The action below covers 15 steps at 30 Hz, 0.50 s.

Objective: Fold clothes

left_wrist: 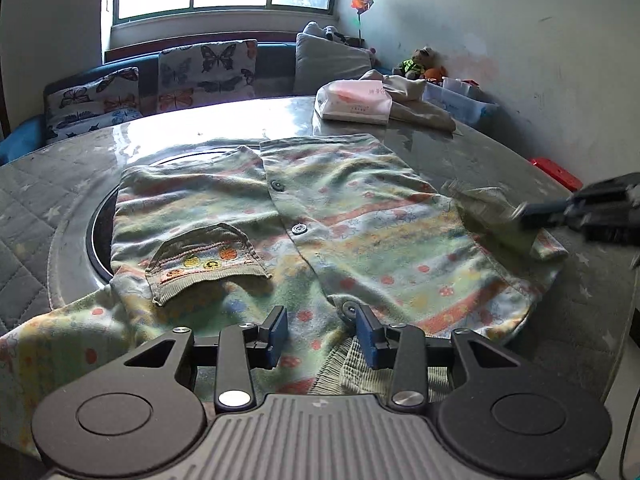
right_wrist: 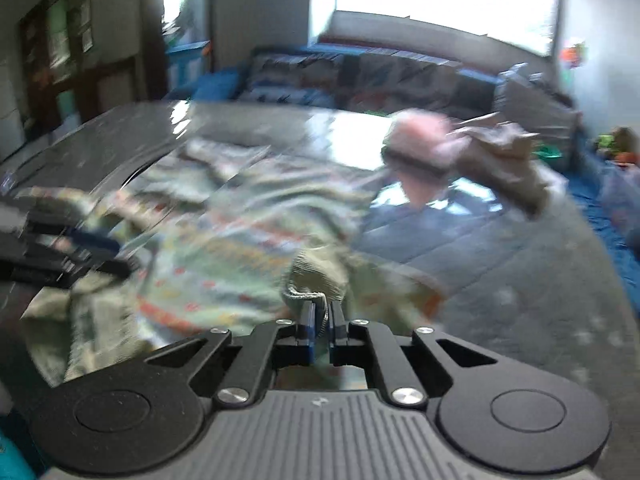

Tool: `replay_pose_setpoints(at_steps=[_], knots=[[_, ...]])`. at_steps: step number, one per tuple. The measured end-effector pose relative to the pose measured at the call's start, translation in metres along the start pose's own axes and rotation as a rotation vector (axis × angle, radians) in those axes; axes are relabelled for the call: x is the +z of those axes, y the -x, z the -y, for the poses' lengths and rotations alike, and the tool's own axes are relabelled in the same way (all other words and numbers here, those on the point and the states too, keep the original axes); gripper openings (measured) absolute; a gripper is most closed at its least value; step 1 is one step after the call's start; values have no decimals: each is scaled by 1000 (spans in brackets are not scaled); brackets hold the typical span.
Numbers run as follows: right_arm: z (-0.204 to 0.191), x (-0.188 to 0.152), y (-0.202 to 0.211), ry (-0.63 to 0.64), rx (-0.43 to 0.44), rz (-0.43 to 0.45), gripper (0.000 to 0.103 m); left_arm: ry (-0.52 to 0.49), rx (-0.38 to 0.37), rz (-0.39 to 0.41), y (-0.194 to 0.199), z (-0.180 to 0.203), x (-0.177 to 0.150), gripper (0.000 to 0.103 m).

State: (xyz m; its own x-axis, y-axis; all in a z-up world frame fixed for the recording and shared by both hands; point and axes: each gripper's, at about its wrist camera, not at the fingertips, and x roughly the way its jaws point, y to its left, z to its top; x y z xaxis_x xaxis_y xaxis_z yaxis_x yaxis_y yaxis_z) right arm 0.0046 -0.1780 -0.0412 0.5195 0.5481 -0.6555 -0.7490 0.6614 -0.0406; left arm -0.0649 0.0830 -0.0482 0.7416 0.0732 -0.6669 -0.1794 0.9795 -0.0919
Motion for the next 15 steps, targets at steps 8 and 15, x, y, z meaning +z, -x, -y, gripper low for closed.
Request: replay_pose_setpoints(at_steps=[8,15], knots=[[92,-11,25,-223,-330,49,4,-10,6,-1,1,1,0,42],[126,-32,18,-337,-439,7,26,-22,13,-4,1,3,0,44]])
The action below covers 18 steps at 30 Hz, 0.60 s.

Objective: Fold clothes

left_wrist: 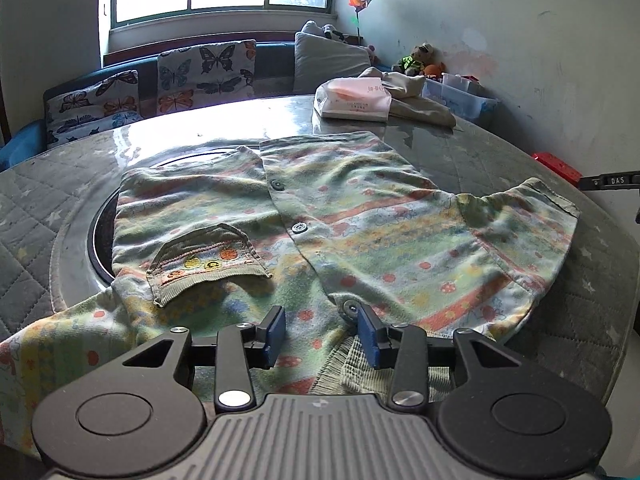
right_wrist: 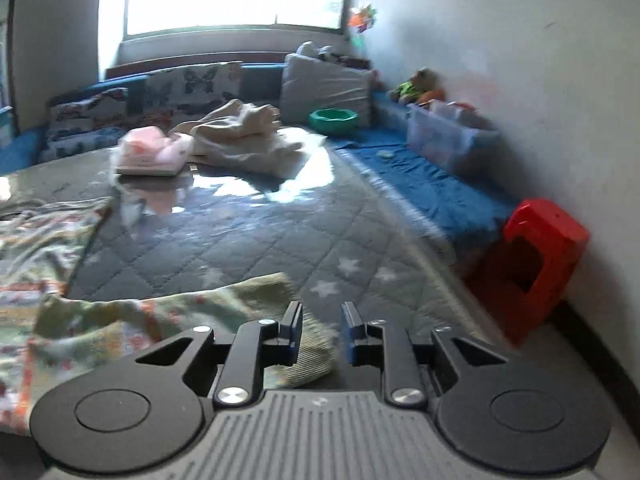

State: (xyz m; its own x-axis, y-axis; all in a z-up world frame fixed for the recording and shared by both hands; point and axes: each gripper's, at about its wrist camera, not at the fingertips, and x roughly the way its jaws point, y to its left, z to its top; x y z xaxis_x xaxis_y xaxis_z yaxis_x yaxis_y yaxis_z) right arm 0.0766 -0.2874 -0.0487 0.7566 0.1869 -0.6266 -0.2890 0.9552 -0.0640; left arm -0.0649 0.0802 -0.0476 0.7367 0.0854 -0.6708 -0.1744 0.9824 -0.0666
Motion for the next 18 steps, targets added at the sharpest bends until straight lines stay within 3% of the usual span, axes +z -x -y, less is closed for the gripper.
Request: replay_pose_setpoints(at_steps=[1,2,8,12,18], knots=[[-5,-1,-1,4,32,-2,36,-1,2,0,0,0,0,44],[-9,-2,-3,19,65,-6,40,-2,3,-1,0,0,0,44],[-43,-1,-34,50,233,-51,54,-15,9,-8,2,3,-2,44],[-49,-2,-52,79,198,-53,61,-27,8,-10,7,6,-6,44],[-36,2,-63,59,183,-60,61,-71,-37,-8,14,18,-17,46]])
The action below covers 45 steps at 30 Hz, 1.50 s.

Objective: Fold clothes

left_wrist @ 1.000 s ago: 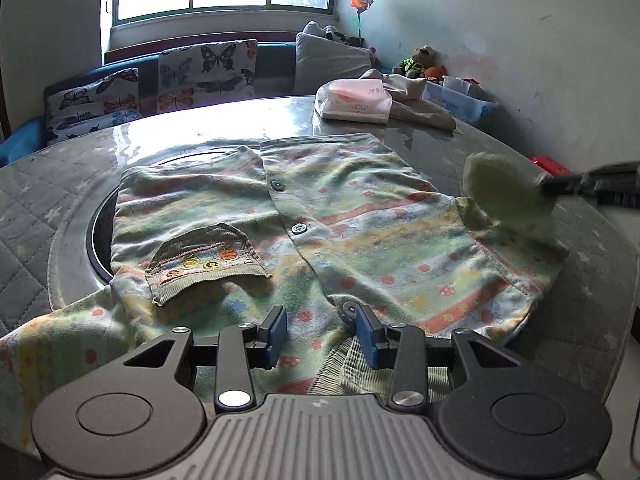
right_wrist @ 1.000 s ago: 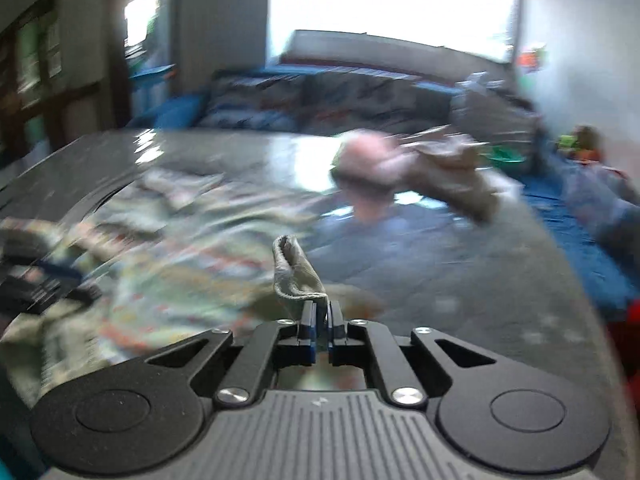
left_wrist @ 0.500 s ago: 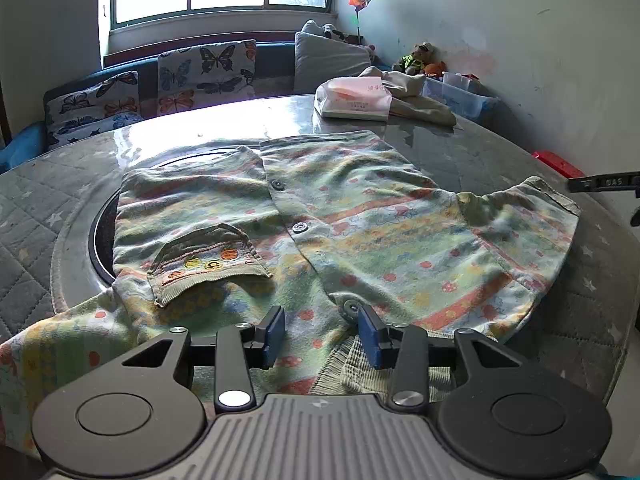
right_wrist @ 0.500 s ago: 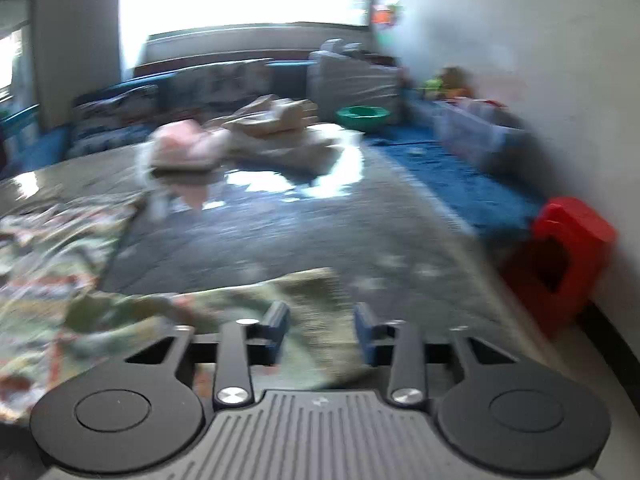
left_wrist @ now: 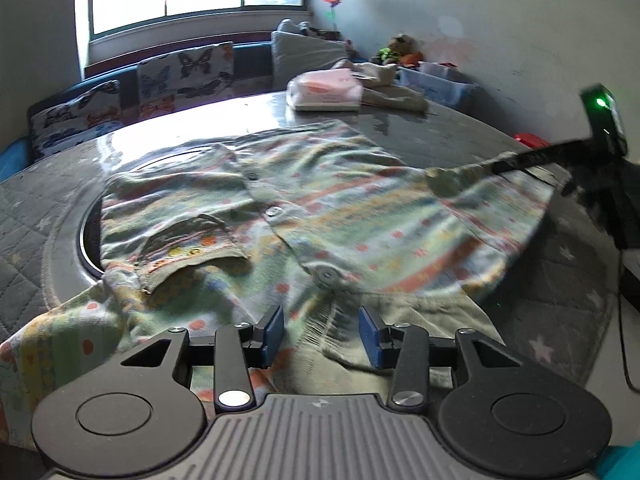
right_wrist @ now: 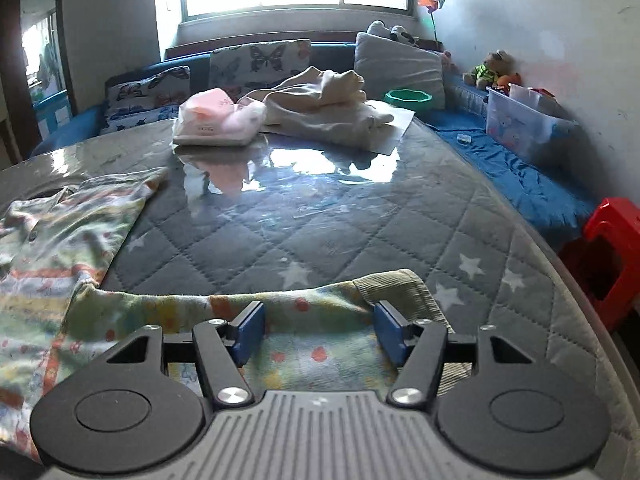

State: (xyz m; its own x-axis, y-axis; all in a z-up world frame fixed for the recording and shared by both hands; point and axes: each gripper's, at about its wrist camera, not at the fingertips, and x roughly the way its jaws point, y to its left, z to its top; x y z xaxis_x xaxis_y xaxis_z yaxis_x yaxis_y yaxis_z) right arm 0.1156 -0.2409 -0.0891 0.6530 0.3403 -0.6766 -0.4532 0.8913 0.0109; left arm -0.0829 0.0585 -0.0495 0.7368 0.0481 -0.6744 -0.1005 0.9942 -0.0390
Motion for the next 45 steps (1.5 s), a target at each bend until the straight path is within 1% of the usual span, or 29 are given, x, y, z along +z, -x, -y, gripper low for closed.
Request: replay_pose_setpoints(at_steps=[2,4,5,7,10,12,13,14,16,17,20,22,25,29,30,31,32,33,34,36,40,41,45], knots=[[-1,1,4,6,1,-4,62,0,-13,2,3,1,-3,47],[-6,0,11,16,10,-1,64,28,-22,1,8,-3,-4,47],[-11,0,15,27,31,0,65,46,-24,2,12,-6,-5,47],[-25,-2,26,67,80,3,73,77,-10,20,23,-14,-5,47],[-50,-9,37,135,160,-2,77,136,39,66,46,-34,-4,47],[-65,-14,42,175,208,-6,81,174,113,106,65,-54,-1,47],[-71,-17,43,190,223,-9,81,191,161,124,74,-67,0,47],[-75,-18,44,198,230,-11,81,210,223,139,82,-82,0,47],[-79,-20,43,195,231,-20,81,247,346,141,94,-112,-1,47],[-79,-21,42,187,231,-25,81,264,416,126,96,-129,-2,46],[-77,-23,39,161,219,-43,82,284,569,67,98,-173,-10,45],[-76,-25,38,153,219,-49,82,300,621,22,95,-197,-18,45],[-76,-25,36,154,214,-52,84,316,653,-40,88,-222,-29,47],[-78,-24,34,162,205,-59,87,313,614,-72,79,-237,-37,47],[-80,-24,34,167,201,-60,87,312,599,-67,77,-238,-37,46],[-81,-24,33,171,195,-62,88,311,583,-62,76,-239,-36,43],[-82,-23,33,172,193,-64,89,306,572,-57,75,-239,-36,32],[-82,-23,32,174,192,-66,89,294,574,-55,73,-237,-35,27],[-83,-23,32,173,190,-67,90,280,581,-51,72,-235,-34,23],[-83,-23,32,171,188,-69,90,245,622,-35,69,-234,-31,4],[-85,-23,31,176,182,-75,92,173,705,-9,62,-232,-26,4],[-85,-23,30,177,182,-75,93,157,727,-20,58,-231,-28,4],[-87,-22,29,180,182,-79,95,138,767,-54,47,-232,-37,4]])
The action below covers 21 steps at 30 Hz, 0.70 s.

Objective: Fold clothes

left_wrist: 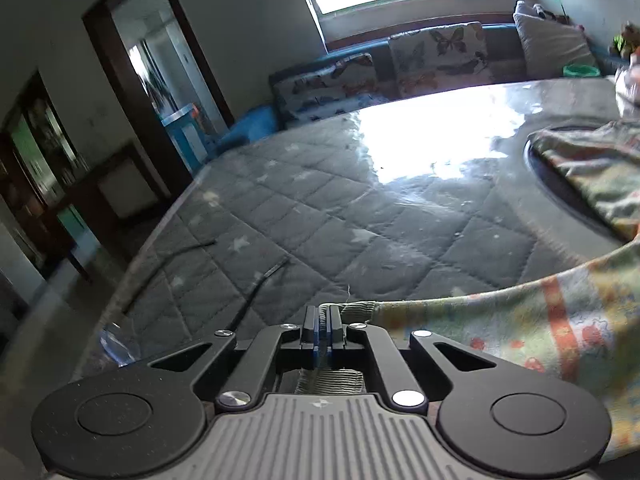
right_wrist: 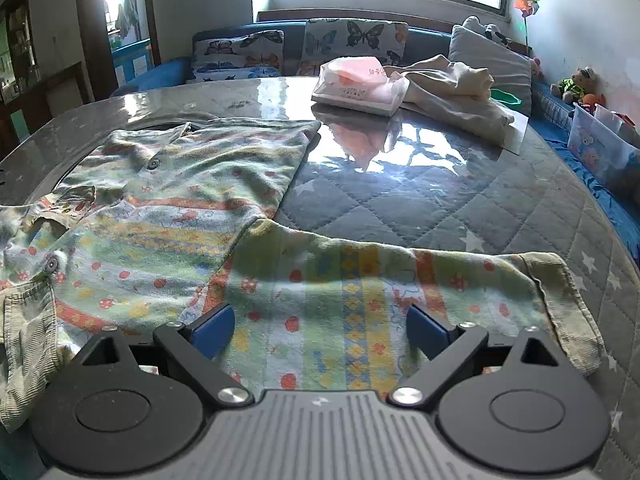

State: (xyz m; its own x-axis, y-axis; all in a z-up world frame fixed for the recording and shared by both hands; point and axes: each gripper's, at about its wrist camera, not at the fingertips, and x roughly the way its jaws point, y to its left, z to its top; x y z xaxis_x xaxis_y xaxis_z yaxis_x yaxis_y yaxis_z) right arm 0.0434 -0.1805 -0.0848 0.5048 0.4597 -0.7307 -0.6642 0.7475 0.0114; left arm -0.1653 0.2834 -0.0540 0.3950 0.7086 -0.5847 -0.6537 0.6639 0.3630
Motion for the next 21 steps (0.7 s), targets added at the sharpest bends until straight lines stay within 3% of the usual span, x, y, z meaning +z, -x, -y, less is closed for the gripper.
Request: replay_pose_setpoints(at_steps=[4,8,11,16,21], knots=[[0,1,-1,5,4,-6,96,34,-11,-3,1,-6,0,6],[0,2,-2,8,7,-6,97,156,-23,6,10,-26,3,22],[1,1,-2,8,9,-5,98,199,-54,30,30,-31,5,22],[-2,-1,-4,10,6,1,103,150,-211,60,65,-2,-4,22],[-2,-2,-4,7,7,8,103,100,-213,14,60,20,-20,24]])
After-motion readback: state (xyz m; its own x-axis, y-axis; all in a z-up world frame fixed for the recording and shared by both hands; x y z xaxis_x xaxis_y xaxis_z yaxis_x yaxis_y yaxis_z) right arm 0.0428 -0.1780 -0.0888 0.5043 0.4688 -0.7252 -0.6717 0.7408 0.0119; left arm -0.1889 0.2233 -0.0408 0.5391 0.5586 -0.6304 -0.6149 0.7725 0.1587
